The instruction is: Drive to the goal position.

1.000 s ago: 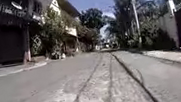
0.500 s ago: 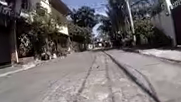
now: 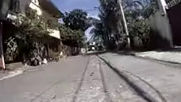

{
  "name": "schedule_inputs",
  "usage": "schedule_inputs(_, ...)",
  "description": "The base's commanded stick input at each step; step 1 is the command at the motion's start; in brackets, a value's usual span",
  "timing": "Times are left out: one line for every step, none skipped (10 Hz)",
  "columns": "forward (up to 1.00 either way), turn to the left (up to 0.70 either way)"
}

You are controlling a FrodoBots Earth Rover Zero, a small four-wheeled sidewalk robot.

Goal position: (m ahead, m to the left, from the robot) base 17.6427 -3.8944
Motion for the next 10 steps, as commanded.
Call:
schedule_inputs(1.00, -0.25)
schedule_inputs(1.00, 0.15)
schedule_inputs(1.00, 0.15)
schedule_inputs(1.00, 0.15)
schedule_inputs(1.00, 0.15)
schedule_inputs(1.00, 0.15)
schedule_inputs(1.00, -0.25)
schedule_inputs(1.00, -0.25)
schedule_inputs(1.00, -0.25)
schedule_inputs(1.00, -0.25)
